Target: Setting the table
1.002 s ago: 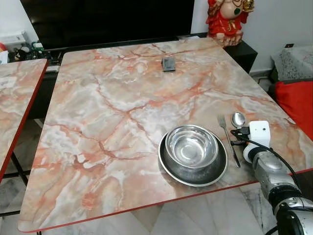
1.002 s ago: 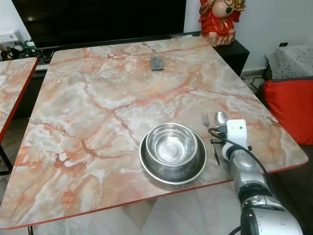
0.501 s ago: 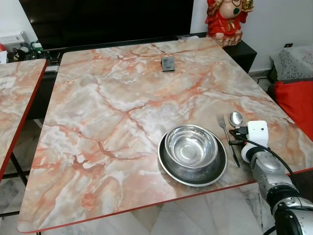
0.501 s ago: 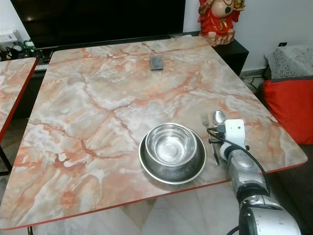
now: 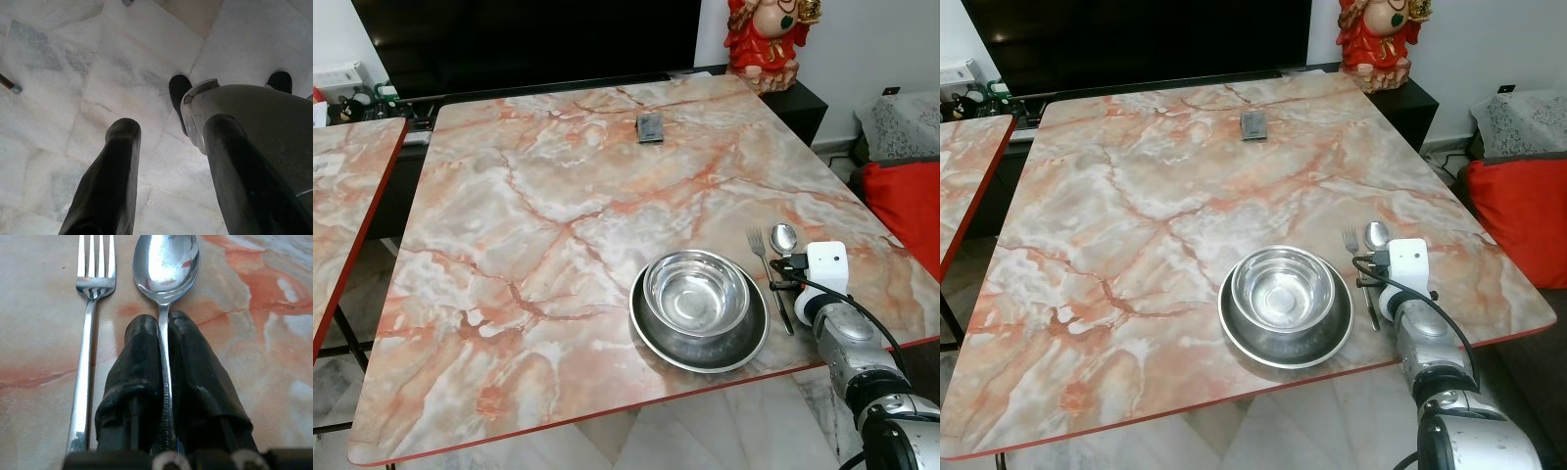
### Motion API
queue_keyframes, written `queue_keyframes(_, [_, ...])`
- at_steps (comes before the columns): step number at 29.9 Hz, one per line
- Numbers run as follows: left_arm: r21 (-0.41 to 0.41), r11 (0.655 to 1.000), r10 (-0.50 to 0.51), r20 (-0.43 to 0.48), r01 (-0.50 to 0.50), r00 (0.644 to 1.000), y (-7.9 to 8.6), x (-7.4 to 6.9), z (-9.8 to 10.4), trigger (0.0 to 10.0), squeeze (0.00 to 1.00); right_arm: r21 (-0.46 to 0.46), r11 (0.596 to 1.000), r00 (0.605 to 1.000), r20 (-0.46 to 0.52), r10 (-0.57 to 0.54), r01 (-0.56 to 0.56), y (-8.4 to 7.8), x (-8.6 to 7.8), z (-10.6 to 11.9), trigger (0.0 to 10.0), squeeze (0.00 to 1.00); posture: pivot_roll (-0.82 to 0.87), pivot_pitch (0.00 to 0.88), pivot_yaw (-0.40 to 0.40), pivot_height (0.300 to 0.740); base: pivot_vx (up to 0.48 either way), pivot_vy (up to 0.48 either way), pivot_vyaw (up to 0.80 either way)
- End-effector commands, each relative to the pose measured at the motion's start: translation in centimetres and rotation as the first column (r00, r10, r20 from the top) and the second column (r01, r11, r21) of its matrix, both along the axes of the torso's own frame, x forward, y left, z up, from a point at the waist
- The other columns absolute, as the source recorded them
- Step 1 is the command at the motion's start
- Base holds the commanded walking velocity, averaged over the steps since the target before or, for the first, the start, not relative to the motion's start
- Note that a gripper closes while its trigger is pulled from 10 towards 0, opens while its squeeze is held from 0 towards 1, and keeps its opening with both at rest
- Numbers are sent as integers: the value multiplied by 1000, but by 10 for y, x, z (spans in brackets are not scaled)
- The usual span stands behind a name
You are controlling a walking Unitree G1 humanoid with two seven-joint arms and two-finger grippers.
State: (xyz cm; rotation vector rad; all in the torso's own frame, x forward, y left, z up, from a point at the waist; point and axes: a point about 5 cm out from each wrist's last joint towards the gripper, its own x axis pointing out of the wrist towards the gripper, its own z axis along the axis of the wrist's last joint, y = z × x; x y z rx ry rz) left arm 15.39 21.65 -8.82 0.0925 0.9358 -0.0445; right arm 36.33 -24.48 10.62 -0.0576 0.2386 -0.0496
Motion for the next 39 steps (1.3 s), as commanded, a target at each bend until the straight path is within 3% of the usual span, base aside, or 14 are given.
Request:
queue_keyframes(1, [3,1000,3,-30,-3,1000,4,-10,-3,10000,0,-6,1000,1000,-27,1,-1,0,-2,-5,10000,271,-4,153,28,740,0,0,0])
queue_keyframes(8, [2,1000,0,-19,0,1000,4,-7,-2,10000,0,-3,1000,1000,-26,1,-1,2,-2,-6,10000,267,-3,152,30,740,0,0,0])
queue_keyframes(9, [1,1000,-1,-18,1,1000,4,-7,-2,10000,0,-3,1000,1000,-26,1,-1,2,-2,-6,10000,600,-3,152,30,740,0,0,0])
queue_keyframes(10, [0,1000,-2,-16,2,1000,3,-6,-2,10000,0,-3,1000,1000,-26,1,-1,2,-2,-6,10000,761,-4,152,30,740,0,0,0])
queue_keyframes(13, [-2,1000,-4,-15,4,1000,1,-6,-2,10000,0,-7,1000,1000,-26,0,0,1,-2,-6,10000,722,-6,153,30,740,0,0,0])
queue_keyframes(14, [-3,1000,-5,-15,5,1000,1,-6,-2,10000,0,-12,1000,1000,-27,-6,5,1,-2,-6,10000,569,-7,153,30,740,0,0,0])
queue_keyframes(15, [-4,1000,-6,-15,6,1000,0,-6,-2,10000,0,-13,1000,1000,-27,-8,8,0,-2,-6,10000,333,-6,154,30,740,0,0,0])
queue_keyframes(16, [-4,1000,-6,-15,6,1000,0,-6,-2,10000,0,-13,1000,1000,-27,-8,8,0,-2,-6,10000,333,-6,154,30,740,0,0,0])
queue_keyframes(17, [-4,1000,-6,-15,6,1000,0,-6,-2,10000,0,-14,1000,1000,-28,-10,10,0,-3,-6,10000,149,-6,154,30,740,0,0,0])
queue_keyframes(19, [-5,1000,-6,-16,6,1000,0,-6,-2,10000,0,-16,1000,999,-30,-13,12,-1,-3,-7,10000,0,-7,154,29,740,0,0,0])
queue_keyframes(39, [-3,1000,-1,-26,1,1000,1,-8,-3,10000,0,-14,1000,999,-37,-11,11,1,-5,-10,10000,0,-10,156,29,740,0,0,0])
